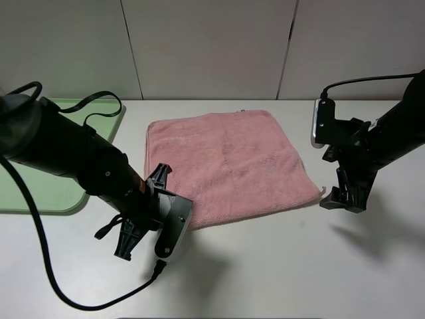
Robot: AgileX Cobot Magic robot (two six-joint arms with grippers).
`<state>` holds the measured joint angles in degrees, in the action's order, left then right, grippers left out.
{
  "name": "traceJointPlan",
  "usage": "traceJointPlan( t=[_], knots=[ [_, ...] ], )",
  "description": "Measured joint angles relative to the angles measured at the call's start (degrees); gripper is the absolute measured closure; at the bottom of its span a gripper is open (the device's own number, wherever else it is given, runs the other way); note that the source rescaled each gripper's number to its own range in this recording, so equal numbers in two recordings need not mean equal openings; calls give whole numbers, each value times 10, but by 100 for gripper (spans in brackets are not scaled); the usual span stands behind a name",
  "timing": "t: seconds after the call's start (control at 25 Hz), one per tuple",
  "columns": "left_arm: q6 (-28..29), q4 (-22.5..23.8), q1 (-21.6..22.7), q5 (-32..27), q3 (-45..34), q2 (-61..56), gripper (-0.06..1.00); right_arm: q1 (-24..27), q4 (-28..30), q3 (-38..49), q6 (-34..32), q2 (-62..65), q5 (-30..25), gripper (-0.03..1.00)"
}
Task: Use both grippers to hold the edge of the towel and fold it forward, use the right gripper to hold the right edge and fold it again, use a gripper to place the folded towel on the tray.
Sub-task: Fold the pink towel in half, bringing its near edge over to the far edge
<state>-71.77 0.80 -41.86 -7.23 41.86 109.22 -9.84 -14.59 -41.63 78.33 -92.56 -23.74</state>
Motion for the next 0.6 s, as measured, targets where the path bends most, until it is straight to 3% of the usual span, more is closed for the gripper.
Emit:
traceJointPlan(
  t=[0.6],
  knots=[
    [0, 0, 0, 1, 0, 0, 94, 0, -19, 0, 16, -58, 39, -3]
  ],
)
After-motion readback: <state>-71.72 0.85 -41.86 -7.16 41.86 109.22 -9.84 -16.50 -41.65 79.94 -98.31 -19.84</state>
